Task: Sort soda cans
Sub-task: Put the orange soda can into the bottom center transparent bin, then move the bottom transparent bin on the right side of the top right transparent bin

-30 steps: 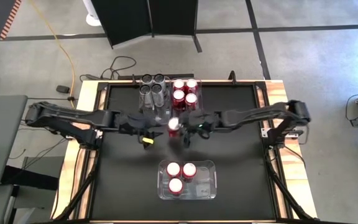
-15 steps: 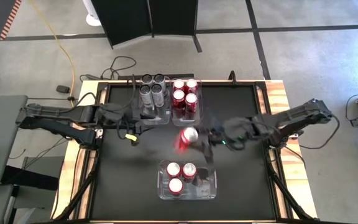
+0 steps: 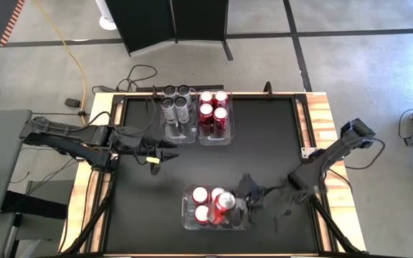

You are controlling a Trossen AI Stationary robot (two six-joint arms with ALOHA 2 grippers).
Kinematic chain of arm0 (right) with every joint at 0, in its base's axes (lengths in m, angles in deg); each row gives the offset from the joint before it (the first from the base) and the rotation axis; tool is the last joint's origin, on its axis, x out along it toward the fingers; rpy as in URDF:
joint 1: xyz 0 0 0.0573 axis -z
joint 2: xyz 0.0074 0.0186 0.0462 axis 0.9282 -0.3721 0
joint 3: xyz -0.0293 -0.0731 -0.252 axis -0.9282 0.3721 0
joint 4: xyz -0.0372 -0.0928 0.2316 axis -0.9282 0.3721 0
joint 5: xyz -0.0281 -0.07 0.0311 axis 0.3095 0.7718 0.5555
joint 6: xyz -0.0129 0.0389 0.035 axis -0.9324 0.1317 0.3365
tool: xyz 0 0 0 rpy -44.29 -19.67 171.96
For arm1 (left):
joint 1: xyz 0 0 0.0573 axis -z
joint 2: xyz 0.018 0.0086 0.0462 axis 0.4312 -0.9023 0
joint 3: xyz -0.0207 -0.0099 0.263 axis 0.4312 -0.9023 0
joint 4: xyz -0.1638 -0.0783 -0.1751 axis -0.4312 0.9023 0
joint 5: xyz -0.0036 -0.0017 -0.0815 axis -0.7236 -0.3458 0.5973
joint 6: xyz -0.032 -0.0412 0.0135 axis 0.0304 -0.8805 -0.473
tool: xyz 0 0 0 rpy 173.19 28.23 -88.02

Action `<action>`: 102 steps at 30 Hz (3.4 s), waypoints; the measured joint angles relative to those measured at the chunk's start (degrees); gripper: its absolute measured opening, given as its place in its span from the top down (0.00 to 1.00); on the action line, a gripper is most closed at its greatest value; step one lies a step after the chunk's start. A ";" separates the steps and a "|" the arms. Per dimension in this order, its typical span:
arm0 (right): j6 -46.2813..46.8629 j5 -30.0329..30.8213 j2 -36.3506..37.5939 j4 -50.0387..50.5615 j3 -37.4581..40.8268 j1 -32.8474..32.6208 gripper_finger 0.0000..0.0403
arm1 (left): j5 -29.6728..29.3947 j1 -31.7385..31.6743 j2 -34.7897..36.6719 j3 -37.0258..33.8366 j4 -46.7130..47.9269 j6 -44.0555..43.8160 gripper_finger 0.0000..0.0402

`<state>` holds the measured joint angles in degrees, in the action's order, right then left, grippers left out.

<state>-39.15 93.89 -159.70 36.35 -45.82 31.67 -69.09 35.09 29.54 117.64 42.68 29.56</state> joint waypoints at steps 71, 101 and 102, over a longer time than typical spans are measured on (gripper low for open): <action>8.47 0.73 -5.16 9.84 -0.01 -4.20 0.08 | -17.94 30.73 -20.44 0.00 -3.91 -49.67 0.57; -10.61 -27.52 -6.49 39.48 0.04 18.21 0.30 | -18.01 31.34 -20.55 0.00 -6.23 -55.27 0.57; -10.73 -27.49 -6.91 39.78 0.04 18.40 0.30 | -18.03 31.34 -20.55 0.00 -5.99 -55.24 0.57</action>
<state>-49.88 66.40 -166.62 76.13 -45.79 50.07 -87.11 66.43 9.00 117.64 36.69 -25.67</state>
